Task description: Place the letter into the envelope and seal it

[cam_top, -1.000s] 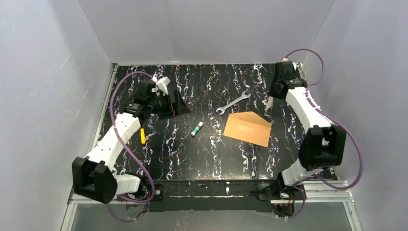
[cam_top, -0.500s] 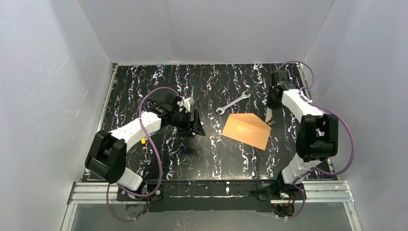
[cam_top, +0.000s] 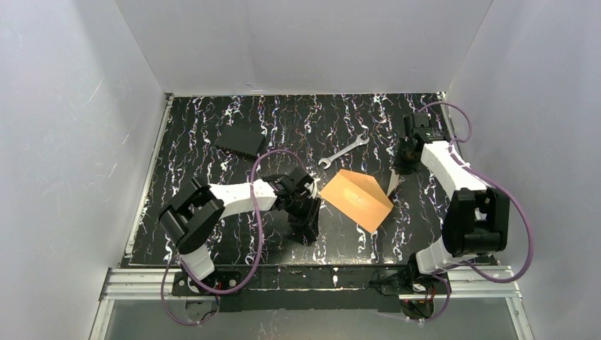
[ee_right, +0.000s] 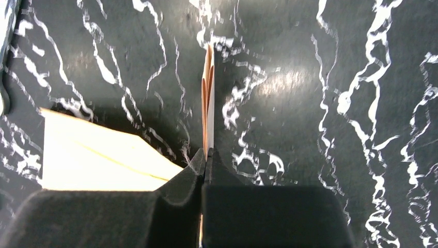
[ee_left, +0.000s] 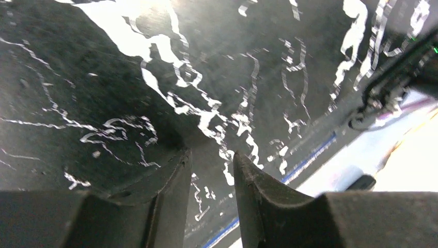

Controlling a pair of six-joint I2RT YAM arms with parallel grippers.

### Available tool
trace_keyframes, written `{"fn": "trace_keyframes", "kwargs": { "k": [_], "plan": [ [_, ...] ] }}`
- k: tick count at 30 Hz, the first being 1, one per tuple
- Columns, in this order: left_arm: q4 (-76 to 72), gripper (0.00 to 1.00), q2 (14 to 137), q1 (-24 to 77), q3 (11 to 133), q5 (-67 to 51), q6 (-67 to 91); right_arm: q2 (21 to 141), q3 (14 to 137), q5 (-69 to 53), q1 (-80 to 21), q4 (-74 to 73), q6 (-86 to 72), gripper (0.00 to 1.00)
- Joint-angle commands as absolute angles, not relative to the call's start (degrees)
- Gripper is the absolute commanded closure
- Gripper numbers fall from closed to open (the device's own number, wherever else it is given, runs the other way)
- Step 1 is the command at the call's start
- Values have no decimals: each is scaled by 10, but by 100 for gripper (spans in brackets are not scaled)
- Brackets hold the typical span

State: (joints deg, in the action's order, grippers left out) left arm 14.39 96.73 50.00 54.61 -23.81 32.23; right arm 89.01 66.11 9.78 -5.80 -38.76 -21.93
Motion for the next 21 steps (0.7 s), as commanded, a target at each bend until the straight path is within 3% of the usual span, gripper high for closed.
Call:
{"fn": "trace_keyframes", "kwargs": {
  "k": [1, 13, 16, 21],
  "plan": [
    [135, 69, 1002, 502, 565, -161, 403, 829, 610, 32, -61, -406, -250, 99],
    [232, 84, 1070, 495, 692, -47, 420, 722, 479, -136, -81, -327, -314, 99],
    [270, 89, 1057, 481, 705, -26, 423, 731, 512, -88, -81, -380, -248, 99],
    [267, 86, 1022, 468, 698, -37, 401, 721, 550, -69, -81, -398, -226, 99]
  ]
}}
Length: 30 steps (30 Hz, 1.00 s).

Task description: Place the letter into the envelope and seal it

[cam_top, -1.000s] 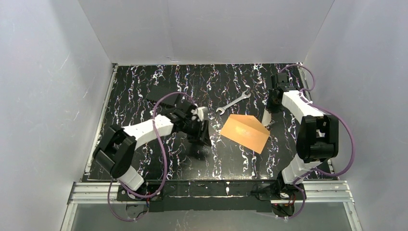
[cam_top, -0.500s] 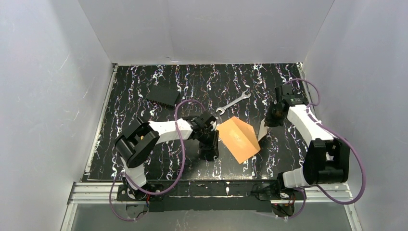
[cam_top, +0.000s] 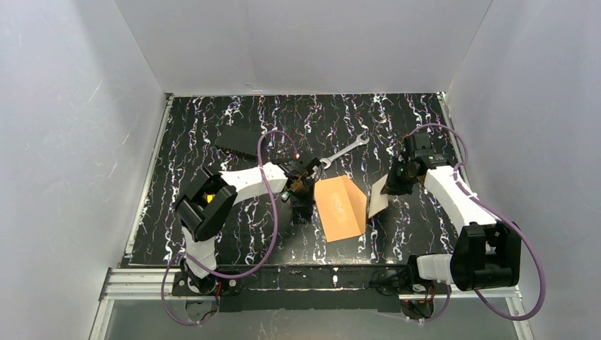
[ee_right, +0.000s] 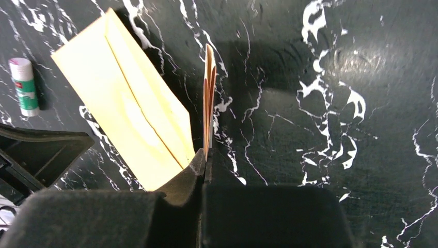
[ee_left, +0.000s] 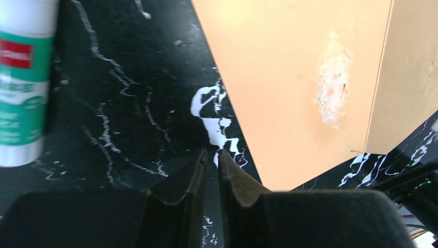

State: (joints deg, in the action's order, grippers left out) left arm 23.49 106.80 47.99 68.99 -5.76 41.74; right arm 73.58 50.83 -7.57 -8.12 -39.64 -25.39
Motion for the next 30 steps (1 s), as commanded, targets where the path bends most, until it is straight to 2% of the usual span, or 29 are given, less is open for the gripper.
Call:
{"fn": "trace_keyframes", "kwargs": {
  "k": [1, 5, 8, 14, 20, 27, 30],
  "plan": [
    [262, 85, 1020, 465, 697, -47, 398, 721, 548, -77, -82, -394, -234, 99],
    [282, 84, 1034, 457, 718, -56, 387, 719, 504, -107, -91, -367, -267, 99],
    [304, 83, 1051, 447, 733, -67, 384, 706, 485, -83, -107, -363, -277, 99],
    [298, 81, 1066, 444, 739, -90, 381, 709, 507, -6, -137, -404, -254, 99],
    [297, 80, 1083, 444, 746, -99, 379, 723, 506, -4, -193, -384, -250, 99],
    [320, 80, 1099, 430, 751, -76, 363, 720, 495, -44, -263, -309, -342, 99],
    [319, 80, 1093, 423, 749, -79, 355, 719, 510, 3, -265, -336, -348, 99]
  ]
}}
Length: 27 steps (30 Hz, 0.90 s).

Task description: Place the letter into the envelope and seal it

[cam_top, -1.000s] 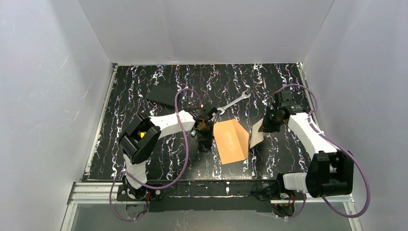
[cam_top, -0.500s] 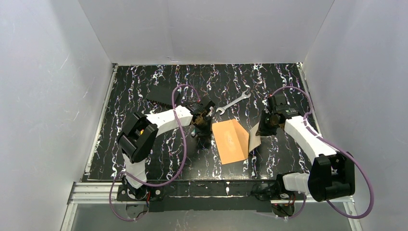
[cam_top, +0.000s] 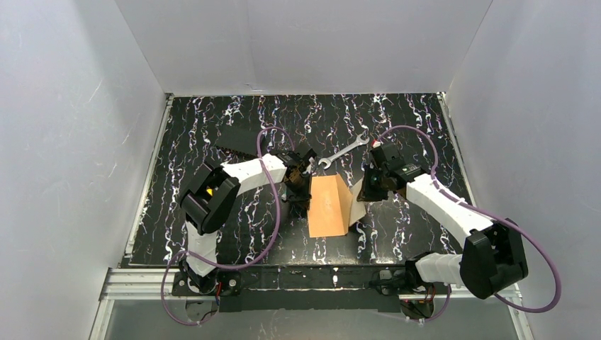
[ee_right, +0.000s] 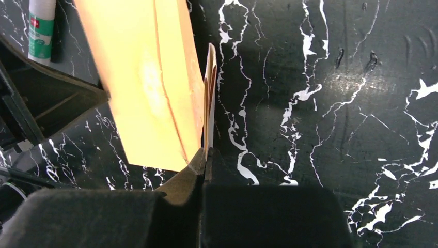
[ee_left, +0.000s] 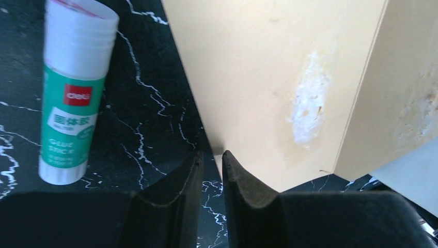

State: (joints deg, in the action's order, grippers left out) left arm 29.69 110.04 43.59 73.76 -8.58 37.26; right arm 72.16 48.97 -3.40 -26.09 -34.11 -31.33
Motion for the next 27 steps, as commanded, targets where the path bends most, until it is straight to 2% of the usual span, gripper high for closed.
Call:
{"fn": "trace_keyframes", "kwargs": {
  "k": [1, 4, 6, 9, 11, 15, 22, 27],
  "plan": [
    [319, 80, 1089, 423, 751, -82, 353, 716, 521, 43, -265, -360, -346, 99],
    [329, 80, 1078, 423, 758, -96, 352, 702, 554, 132, -265, -426, -332, 99],
    [336, 80, 1062, 422, 758, -99, 352, 688, 570, 150, -265, -440, -321, 99],
    [345, 80, 1036, 422, 752, -99, 352, 658, 570, 98, -265, -388, -303, 99],
    [346, 78, 1027, 423, 746, -110, 353, 644, 548, -2, -264, -312, -295, 99],
    [347, 68, 1033, 422, 743, -136, 351, 641, 491, -122, -265, -172, -309, 99],
    [369, 52, 1066, 423, 752, -131, 355, 679, 413, -103, -249, -67, -273, 99],
    [374, 50, 1093, 423, 755, -148, 369, 702, 371, -78, -225, -5, -224, 99]
  ]
}}
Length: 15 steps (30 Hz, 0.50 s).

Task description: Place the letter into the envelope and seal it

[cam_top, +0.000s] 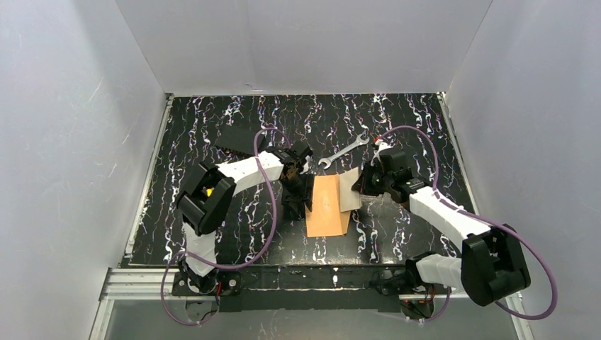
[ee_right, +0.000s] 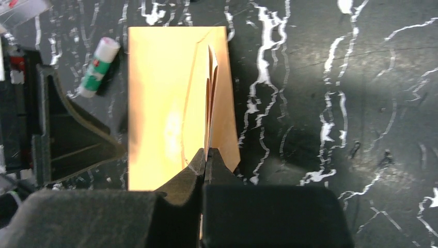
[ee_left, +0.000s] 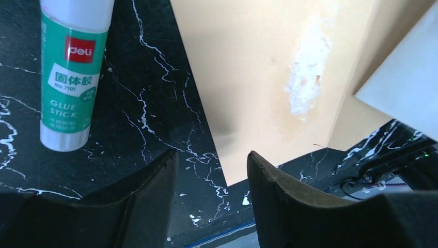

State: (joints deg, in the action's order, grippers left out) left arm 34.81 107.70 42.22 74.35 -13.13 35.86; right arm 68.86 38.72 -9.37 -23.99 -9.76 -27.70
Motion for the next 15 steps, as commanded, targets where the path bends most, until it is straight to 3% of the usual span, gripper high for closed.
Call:
{"fn": "trace_keyframes", "kwargs": {
  "k": [1, 9, 15],
  "plan": [
    [374, 50, 1096, 423, 755, -147, 374, 710, 366, -69, -223, -5, -214, 99],
    [374, 55, 1116, 423, 753, -148, 419, 671, 263, -80, -221, 182, -221, 99],
    [375, 57, 1138, 423, 769, -159, 431, 647, 206, -66, -222, 236, -233, 99]
  ]
}}
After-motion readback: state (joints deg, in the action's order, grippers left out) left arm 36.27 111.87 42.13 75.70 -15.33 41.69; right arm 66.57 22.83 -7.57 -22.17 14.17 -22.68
